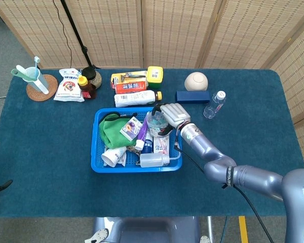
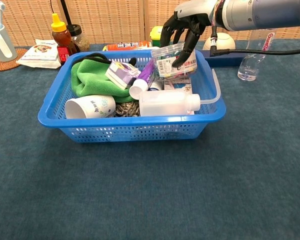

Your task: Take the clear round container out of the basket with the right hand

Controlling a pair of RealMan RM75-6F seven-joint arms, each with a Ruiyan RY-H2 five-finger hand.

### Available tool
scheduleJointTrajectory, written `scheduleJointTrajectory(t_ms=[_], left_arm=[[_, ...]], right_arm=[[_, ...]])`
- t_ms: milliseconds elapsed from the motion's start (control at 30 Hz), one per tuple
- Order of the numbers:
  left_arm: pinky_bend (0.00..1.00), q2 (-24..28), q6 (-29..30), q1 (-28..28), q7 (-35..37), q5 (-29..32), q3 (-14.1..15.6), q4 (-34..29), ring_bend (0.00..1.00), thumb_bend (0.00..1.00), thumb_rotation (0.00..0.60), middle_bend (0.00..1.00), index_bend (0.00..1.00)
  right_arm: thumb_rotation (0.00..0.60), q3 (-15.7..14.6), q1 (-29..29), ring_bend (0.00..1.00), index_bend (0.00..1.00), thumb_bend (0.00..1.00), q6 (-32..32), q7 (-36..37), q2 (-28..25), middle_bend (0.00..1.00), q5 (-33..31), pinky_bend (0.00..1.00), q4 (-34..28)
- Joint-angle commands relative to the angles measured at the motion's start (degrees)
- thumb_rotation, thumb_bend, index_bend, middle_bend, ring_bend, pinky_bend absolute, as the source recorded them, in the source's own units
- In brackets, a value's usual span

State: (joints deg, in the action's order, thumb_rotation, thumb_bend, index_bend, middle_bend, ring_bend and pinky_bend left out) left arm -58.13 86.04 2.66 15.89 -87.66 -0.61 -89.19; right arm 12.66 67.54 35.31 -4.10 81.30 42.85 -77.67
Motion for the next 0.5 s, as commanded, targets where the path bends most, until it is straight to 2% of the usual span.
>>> scheduleJointTrajectory(t_ms=[33,500], left_arm=[[0.00,0.0,0.0,0.0,0.0,0.0,0.0,0.0,0.00,0.00,0.600,0.00,0.00],[0.00,0.1,0.4,-0.1,0.1,-1.1,0.4,-0.1,0.00,0.00,0.600,0.00,0.00]], right_arm=[[0.600,1.0,-1.0,0.39,0.37,0.53,1.3,0.6,-1.6,0.45,1.7,0.57,-2.3],[0.600,4.9,-5.0,0.40,0.40,0.55,6.4,1.8,-12.0,0.46,4.4,0.57,-12.8]])
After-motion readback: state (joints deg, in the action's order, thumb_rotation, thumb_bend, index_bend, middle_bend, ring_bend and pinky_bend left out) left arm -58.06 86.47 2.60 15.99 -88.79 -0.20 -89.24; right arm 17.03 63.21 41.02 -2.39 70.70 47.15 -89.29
